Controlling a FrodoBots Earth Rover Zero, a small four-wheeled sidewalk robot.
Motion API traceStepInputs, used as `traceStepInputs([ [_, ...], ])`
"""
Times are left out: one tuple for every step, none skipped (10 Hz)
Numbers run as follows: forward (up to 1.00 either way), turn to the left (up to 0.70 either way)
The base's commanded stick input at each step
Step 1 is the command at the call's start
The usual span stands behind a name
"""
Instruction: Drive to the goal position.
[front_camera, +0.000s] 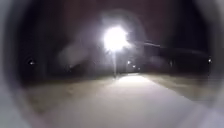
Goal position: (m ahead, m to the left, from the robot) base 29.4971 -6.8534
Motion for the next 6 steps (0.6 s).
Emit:
traceStepInputs([
  [1.0, 0.0],
  [1.0, 0.0],
  [1.0, 0.0],
  [1.0, 0.0],
  [1.0, 0.0],
  [1.0, 0.0],
])
